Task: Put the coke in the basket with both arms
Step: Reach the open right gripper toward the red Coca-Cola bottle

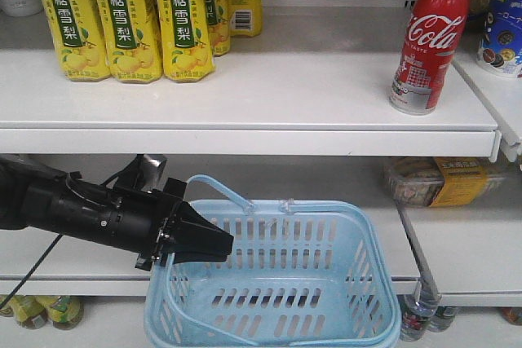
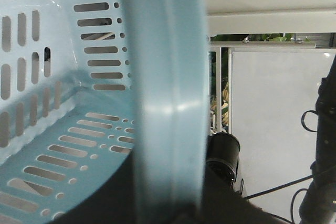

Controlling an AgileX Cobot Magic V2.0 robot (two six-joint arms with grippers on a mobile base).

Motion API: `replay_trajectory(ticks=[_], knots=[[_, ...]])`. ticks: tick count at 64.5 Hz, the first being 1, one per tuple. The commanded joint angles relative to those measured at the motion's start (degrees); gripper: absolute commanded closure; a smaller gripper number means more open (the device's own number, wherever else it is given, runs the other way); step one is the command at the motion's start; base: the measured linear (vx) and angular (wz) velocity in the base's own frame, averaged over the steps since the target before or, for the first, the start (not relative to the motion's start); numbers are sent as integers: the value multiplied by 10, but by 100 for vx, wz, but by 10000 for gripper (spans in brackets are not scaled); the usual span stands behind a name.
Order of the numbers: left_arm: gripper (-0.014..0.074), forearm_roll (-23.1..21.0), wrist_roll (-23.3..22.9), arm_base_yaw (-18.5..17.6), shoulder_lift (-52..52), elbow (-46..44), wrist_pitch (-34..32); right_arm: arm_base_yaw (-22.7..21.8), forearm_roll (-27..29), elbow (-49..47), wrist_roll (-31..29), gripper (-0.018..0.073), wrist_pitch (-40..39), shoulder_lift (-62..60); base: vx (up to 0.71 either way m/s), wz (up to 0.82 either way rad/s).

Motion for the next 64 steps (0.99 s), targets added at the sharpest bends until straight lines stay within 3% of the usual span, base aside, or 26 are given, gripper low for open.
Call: replay_trajectory(ticks=[1, 26, 64], knots=[[602, -44, 17, -2, -26, -12, -6, -3, 0, -21, -2, 568, -66, 17, 0, 0], [602, -44, 17, -2, -26, -12, -6, -3, -4, -26, -3, 517, -56, 17, 0, 0], [602, -44, 17, -2, -26, -12, -6, -3, -4, -26, -3, 38, -48, 17, 0, 0]])
